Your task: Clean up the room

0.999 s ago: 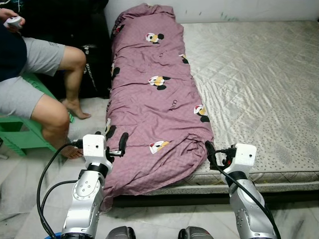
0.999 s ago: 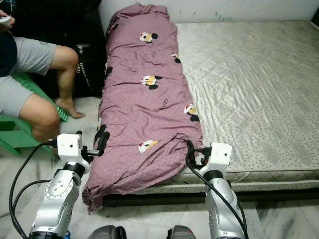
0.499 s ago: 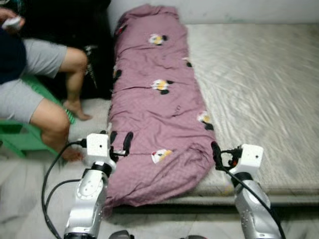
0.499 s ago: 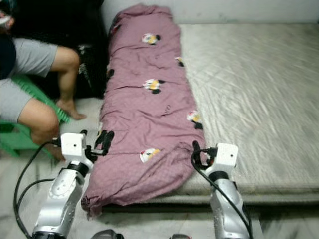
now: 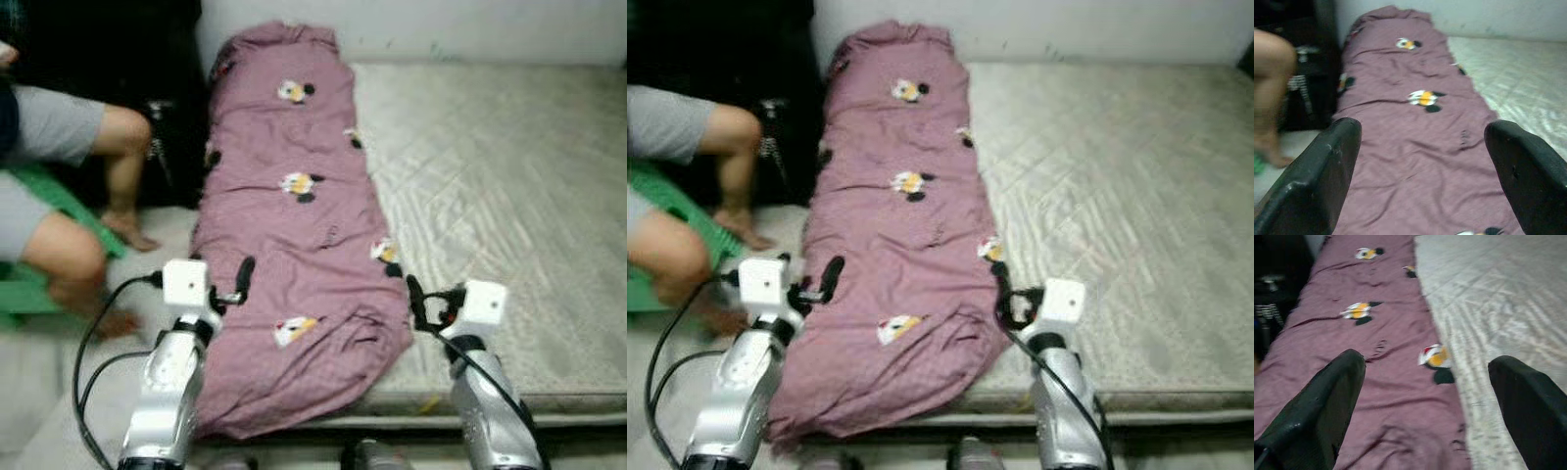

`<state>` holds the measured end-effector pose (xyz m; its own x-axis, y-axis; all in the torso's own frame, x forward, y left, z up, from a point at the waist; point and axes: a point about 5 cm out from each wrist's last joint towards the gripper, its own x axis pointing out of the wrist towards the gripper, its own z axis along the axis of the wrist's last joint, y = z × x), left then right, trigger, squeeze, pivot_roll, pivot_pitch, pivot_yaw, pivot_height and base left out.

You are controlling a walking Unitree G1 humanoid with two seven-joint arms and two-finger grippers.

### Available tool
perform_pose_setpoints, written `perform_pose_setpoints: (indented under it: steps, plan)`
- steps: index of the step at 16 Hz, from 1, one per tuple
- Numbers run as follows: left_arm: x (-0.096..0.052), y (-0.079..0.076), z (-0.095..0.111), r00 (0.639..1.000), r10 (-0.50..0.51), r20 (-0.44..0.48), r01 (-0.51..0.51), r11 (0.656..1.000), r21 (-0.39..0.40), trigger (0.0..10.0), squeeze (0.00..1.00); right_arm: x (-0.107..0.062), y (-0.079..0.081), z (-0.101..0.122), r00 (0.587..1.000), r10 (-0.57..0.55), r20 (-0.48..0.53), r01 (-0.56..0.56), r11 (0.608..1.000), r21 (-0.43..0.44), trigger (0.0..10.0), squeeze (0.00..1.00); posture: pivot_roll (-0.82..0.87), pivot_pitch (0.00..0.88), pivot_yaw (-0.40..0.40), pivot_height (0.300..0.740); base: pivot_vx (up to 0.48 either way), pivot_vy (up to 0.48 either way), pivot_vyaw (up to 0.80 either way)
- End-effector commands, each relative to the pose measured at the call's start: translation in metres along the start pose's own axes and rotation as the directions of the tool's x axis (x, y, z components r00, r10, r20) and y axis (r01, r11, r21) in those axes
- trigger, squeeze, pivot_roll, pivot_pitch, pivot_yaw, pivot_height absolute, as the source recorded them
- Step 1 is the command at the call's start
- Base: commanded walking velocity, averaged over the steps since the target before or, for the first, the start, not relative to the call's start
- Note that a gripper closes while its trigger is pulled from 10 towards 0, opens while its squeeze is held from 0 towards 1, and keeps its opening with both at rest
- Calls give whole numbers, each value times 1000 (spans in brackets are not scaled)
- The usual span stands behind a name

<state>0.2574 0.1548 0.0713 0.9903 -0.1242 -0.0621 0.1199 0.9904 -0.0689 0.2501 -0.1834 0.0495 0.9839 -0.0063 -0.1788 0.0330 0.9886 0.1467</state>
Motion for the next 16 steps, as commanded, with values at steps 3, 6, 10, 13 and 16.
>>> perform_pose_setpoints:
  steps: [3,6,10,13,16]
  plan:
    - [-5,2,-1,1000,22,-16,-22,1000,15,10000,0,-3,-4,-4,1000,-16,-20,16,1000,-3,10000,0,-35,101,28,740,0,0,0]
    - [-9,7,-5,999,38,-26,-37,999,25,10000,0,-2,-4,-5,1000,-12,-19,12,1000,0,10000,0,-30,90,26,740,0,0,0]
    - [-7,6,-4,999,42,-22,-41,999,23,10000,0,1,-1,-2,1000,4,-11,-4,1000,-2,10000,0,-35,84,23,725,0,0,0]
    - [-5,4,-4,999,44,-19,-43,999,23,10000,0,0,-3,-1,1000,1,-3,-1,1000,-1,10000,0,-42,88,24,675,0,0,0]
    - [-5,5,-5,999,46,-21,-46,999,27,10000,0,-2,-3,-1,1000,2,-3,-2,1000,-2,10000,0,-44,93,23,645,0,0,0]
